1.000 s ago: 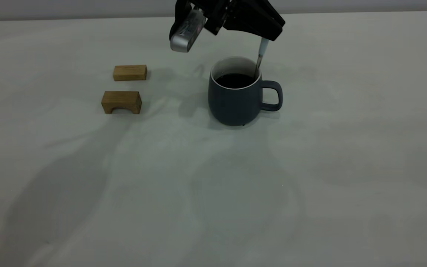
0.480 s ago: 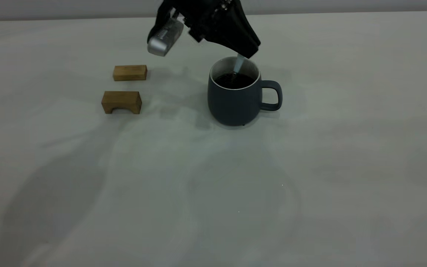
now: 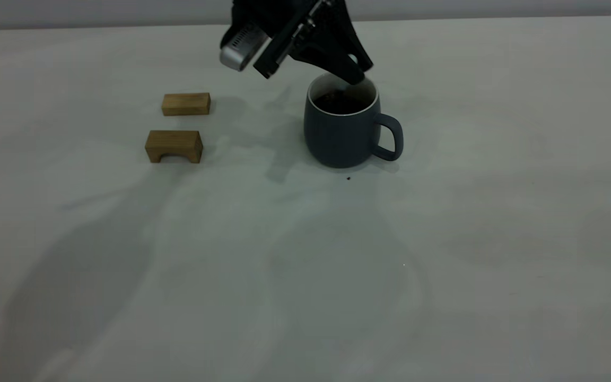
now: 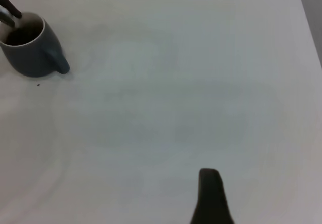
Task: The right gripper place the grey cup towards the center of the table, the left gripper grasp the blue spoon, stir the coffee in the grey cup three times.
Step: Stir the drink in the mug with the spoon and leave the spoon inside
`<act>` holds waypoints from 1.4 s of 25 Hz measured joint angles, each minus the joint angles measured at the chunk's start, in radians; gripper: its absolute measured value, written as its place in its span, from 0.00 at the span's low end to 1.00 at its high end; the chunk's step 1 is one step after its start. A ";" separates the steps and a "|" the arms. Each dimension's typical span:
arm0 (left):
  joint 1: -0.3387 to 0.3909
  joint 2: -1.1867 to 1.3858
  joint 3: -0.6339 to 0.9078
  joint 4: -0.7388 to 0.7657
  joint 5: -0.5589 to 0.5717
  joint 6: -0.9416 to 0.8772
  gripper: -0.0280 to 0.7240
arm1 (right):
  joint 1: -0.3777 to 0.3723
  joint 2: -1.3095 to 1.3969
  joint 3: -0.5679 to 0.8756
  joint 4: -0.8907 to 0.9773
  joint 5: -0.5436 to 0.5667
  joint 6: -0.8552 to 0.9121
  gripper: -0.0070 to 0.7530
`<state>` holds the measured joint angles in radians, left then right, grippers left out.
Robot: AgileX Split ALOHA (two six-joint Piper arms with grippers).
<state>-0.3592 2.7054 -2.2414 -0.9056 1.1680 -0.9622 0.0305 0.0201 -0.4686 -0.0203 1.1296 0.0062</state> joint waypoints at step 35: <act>-0.051 -0.039 -0.045 0.156 0.000 -0.010 0.52 | 0.000 0.000 0.000 0.000 0.000 0.000 0.79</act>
<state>-0.4097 2.6662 -2.2866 -0.7500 1.1680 -0.9726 0.0305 0.0201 -0.4686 -0.0203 1.1296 0.0062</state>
